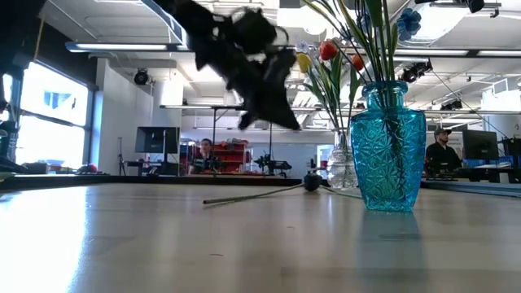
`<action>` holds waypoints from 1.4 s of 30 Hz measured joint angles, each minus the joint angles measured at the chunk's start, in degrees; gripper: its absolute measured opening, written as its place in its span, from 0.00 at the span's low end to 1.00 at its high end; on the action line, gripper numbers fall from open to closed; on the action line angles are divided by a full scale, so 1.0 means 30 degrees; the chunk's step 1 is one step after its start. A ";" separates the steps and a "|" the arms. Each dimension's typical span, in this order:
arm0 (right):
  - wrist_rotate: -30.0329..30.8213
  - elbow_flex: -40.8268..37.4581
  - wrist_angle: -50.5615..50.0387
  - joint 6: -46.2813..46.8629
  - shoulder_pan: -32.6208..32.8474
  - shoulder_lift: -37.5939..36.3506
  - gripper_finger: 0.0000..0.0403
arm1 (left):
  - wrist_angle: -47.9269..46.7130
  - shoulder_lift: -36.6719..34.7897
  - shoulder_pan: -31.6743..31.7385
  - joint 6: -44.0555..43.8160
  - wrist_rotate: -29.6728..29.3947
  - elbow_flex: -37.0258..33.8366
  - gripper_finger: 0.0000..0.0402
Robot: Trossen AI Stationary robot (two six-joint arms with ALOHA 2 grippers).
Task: Sort flowers into vase by color
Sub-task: Put the black flower into the blue vase
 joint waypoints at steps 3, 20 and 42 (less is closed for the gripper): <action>0.0003 0.0000 -0.0022 -0.0007 0.0000 0.0000 0.49 | -0.0039 -0.1426 0.0044 0.1479 -0.0286 0.0000 0.00; 0.0003 0.0002 -0.0036 0.0189 0.0000 0.0007 0.49 | 0.2447 0.2826 -0.0346 0.6996 -0.3653 0.0007 0.38; 0.0003 0.0000 -0.0036 0.0699 0.0000 0.0000 0.49 | -0.0779 0.4615 -0.0478 0.5429 -0.1373 0.0447 0.02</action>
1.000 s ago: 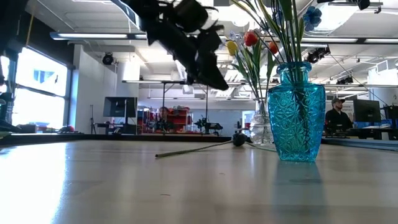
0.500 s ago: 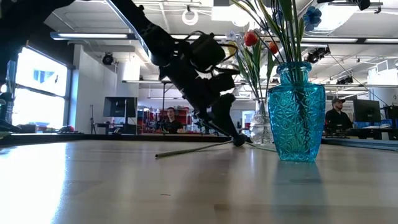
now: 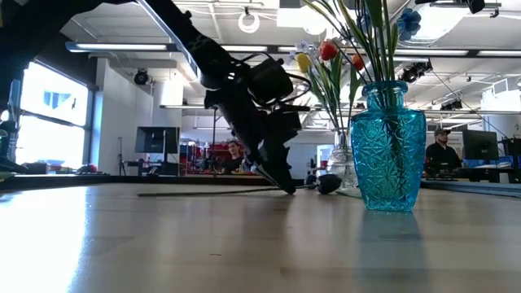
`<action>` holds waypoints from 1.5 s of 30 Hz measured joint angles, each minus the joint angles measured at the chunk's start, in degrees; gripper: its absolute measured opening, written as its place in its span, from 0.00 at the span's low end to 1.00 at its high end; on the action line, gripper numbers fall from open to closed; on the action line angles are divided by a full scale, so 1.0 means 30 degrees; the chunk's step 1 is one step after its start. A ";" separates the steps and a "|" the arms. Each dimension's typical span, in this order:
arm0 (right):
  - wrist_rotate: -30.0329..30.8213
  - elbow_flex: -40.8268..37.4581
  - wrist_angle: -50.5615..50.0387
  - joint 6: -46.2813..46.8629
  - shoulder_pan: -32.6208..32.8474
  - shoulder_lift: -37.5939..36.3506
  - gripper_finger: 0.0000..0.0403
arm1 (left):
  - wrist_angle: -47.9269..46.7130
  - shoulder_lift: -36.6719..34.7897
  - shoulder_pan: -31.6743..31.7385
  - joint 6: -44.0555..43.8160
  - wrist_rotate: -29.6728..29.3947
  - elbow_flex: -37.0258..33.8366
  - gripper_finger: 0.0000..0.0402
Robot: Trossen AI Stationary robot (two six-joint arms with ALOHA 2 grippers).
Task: Sort flowers into vase by color
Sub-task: Put the black flower into the blue vase
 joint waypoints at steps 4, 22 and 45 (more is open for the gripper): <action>0.0007 0.0000 0.0000 -0.0003 0.0000 0.0002 0.49 | -0.2239 -0.0196 0.0207 -0.2948 0.0893 0.0855 0.01; -0.0313 0.0000 0.0000 -0.0063 0.0000 0.0000 0.49 | 0.5025 -1.2304 -0.0328 -0.1406 -0.1040 -0.4794 0.00; -0.0503 0.0000 0.0000 -0.1081 0.0000 0.0000 0.49 | 1.5622 -1.5072 -0.1817 0.0402 0.1341 -0.7239 0.00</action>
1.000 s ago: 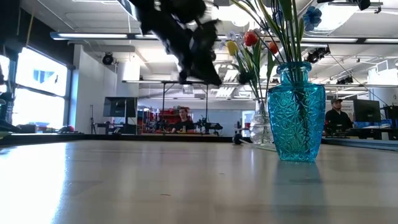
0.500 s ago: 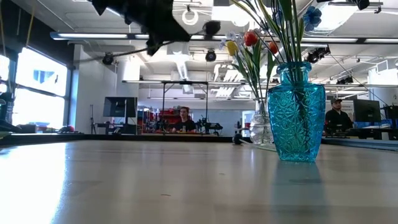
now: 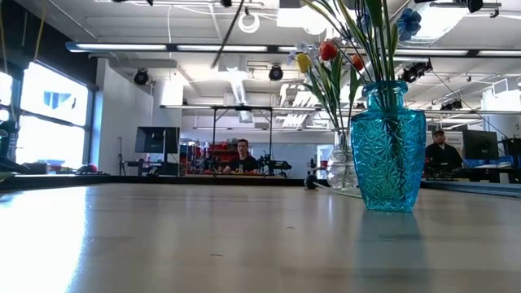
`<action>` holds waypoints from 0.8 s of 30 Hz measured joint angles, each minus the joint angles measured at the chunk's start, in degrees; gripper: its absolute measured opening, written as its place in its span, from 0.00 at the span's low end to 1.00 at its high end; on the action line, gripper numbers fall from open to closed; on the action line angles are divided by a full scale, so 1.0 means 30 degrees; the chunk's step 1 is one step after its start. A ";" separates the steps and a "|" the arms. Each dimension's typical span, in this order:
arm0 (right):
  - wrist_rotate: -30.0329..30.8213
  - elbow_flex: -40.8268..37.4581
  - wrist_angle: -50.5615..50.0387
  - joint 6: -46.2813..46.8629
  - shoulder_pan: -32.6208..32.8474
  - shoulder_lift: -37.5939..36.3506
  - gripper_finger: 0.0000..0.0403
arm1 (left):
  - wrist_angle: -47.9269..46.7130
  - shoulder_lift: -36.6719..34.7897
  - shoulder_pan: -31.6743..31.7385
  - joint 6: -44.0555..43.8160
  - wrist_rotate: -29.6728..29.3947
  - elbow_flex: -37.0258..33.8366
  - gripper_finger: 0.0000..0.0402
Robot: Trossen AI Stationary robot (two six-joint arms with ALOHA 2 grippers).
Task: Sort flowers into vase by color
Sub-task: Put the black flower into the blue vase
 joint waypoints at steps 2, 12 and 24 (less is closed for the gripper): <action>0.0000 0.0000 0.0000 0.0003 0.0000 0.0000 0.49 | 0.3870 0.0428 -0.0216 -0.1045 0.0004 -0.1008 0.00; -0.0056 0.0000 0.0000 0.0360 0.0000 0.0000 0.49 | 1.7806 0.6519 -0.1492 -0.3196 -0.1058 -0.2313 0.00; -0.0240 0.0000 0.0073 0.0721 0.0000 -0.0015 0.49 | 1.8093 1.1819 -0.2361 -0.1601 0.2189 0.3448 0.00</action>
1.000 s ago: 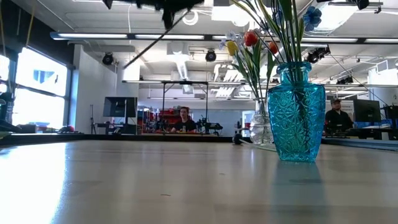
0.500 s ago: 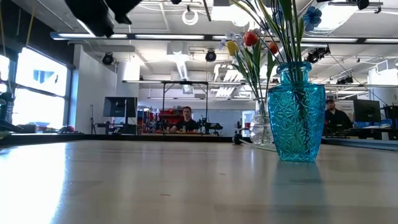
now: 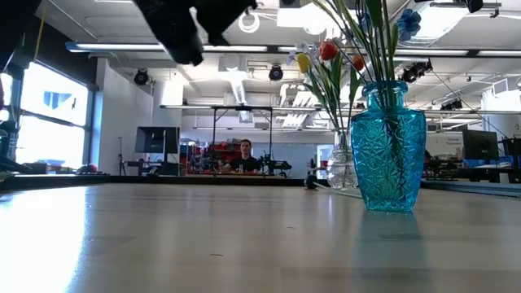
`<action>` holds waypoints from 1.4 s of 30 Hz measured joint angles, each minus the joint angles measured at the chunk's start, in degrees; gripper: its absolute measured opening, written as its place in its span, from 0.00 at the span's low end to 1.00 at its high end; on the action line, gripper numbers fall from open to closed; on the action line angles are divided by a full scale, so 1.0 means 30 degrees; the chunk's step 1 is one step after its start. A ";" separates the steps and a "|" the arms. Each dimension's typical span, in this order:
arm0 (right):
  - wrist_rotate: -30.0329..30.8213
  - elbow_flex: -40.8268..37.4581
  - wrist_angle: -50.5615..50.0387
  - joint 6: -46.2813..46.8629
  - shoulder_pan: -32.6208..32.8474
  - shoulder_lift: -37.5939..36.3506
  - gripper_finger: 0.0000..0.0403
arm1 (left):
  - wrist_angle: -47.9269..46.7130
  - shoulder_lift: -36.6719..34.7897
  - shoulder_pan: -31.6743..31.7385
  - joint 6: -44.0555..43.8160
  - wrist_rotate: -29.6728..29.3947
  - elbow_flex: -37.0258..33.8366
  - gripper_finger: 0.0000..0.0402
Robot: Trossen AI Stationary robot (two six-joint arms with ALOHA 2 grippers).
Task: Sort flowers into vase by color
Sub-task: Put the black flower into the blue vase
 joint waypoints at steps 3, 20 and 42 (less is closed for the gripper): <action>-0.0069 0.0000 0.0000 0.0003 0.0000 0.0007 0.49 | 0.0013 0.0606 0.0012 0.0150 0.0924 0.1200 0.00; -0.0491 0.0000 0.0007 0.0360 0.0000 0.0007 0.49 | 0.0015 0.1038 0.0239 0.1192 0.2900 0.2098 0.00; -0.0481 0.0000 0.1945 0.0345 0.0000 0.0007 0.49 | -0.0755 0.3005 0.0293 0.0235 0.3311 0.2091 0.01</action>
